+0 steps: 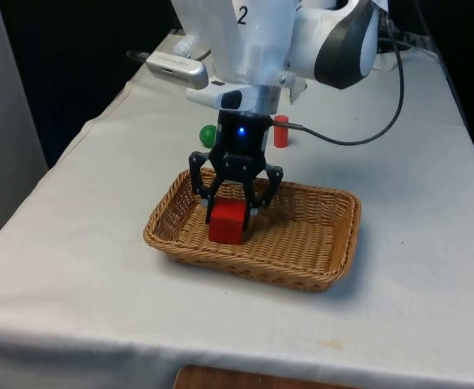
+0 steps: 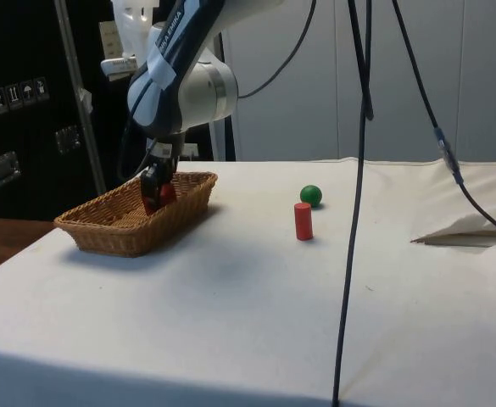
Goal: Pick up the object to the left of the cylinder and place it into the basket.
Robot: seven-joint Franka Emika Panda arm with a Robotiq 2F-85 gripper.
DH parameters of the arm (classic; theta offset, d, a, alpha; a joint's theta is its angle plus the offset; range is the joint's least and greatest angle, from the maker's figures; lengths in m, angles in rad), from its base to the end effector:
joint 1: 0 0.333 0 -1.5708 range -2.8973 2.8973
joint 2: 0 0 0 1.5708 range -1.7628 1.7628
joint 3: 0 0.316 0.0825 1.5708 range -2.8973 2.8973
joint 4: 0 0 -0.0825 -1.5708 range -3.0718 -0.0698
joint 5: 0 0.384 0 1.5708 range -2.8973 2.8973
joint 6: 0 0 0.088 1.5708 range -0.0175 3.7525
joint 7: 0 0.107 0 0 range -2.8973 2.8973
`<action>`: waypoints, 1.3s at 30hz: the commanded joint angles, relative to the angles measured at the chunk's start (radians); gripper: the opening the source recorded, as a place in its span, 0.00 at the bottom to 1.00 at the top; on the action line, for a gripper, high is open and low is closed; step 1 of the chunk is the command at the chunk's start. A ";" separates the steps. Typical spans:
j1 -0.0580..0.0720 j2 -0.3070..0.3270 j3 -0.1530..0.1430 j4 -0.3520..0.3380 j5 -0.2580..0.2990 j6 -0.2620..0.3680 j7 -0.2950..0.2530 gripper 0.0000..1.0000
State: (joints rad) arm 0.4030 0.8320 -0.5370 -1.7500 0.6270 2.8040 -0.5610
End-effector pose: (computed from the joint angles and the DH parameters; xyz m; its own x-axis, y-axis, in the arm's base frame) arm 0.6812 -0.0749 0.1874 0.9361 0.1151 0.3323 0.0532 -0.9804 0.1898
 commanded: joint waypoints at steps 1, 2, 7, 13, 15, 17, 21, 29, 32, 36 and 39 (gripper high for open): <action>0.000 0.001 0.001 0.000 0.001 0.000 0.000 0.01; 0.000 0.001 0.001 0.000 0.001 0.000 0.000 0.01; 0.001 0.001 0.000 0.000 0.001 0.000 0.000 0.01; 0.010 -0.008 -0.015 0.000 -0.003 -0.010 0.012 0.01; 0.014 -0.014 -0.020 -0.001 -0.004 -0.013 0.015 0.01; 0.015 -0.016 -0.022 -0.001 -0.003 -0.015 0.015 0.01; 0.018 -0.018 -0.027 -0.001 -0.002 -0.018 0.016 0.11; 0.023 -0.019 -0.032 -0.001 -0.002 -0.018 0.018 0.97; 0.023 -0.019 -0.033 -0.001 -0.002 -0.018 0.018 1.00; 0.025 -0.018 -0.034 -0.001 -0.001 -0.019 0.018 1.00; 0.024 -0.018 -0.035 0.003 0.000 -0.016 0.014 1.00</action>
State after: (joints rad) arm 0.4270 0.8140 -0.5720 -1.7470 0.6270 2.7880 -0.5470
